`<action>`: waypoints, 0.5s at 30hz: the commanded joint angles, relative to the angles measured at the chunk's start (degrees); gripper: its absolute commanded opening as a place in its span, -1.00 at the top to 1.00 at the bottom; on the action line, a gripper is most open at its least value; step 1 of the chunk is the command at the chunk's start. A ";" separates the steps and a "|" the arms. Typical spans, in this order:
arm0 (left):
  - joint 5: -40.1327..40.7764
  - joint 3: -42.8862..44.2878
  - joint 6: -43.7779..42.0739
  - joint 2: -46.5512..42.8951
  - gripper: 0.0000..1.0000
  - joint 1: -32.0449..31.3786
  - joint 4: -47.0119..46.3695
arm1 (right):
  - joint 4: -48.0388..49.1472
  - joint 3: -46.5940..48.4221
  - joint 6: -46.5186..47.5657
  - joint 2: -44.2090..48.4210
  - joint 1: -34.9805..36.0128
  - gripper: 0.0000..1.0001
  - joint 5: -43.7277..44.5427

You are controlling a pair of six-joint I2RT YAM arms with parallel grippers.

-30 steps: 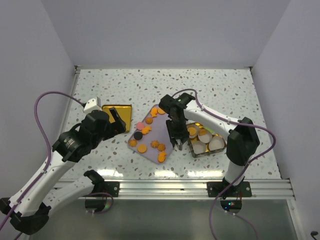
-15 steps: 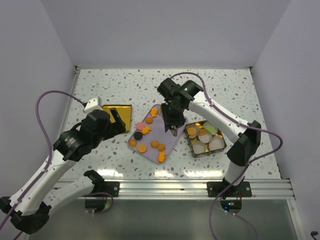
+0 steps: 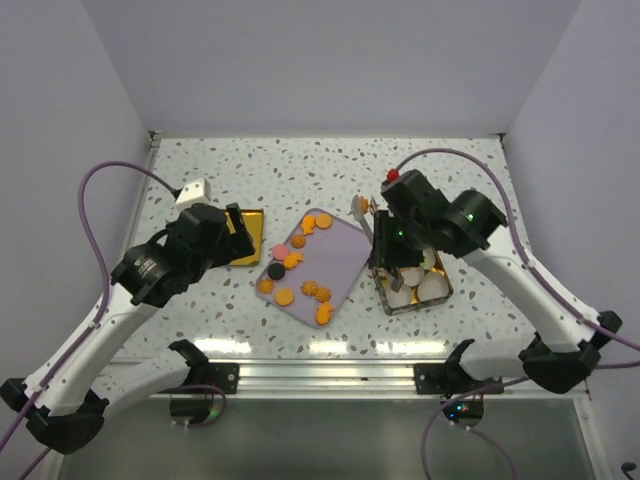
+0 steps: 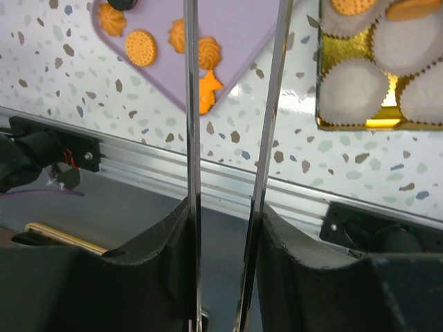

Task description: Pack the cookies

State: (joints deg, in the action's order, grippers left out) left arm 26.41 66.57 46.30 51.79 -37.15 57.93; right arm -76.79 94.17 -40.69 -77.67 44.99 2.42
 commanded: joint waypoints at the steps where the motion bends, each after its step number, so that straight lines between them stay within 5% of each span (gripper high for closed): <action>1: 0.75 3.39 -2.80 1.99 -1.00 0.41 -1.77 | -14.00 -6.86 -4.31 7.85 -0.43 0.33 1.89; 15: -1.80 3.05 -2.71 4.20 -1.00 0.50 -3.97 | -14.00 -26.23 -10.90 24.75 -0.43 0.33 0.84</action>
State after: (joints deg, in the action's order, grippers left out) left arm 25.04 68.79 43.88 56.90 -36.99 56.38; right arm -77.97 69.12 -49.04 -55.53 44.62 3.36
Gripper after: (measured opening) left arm 0.997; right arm 0.380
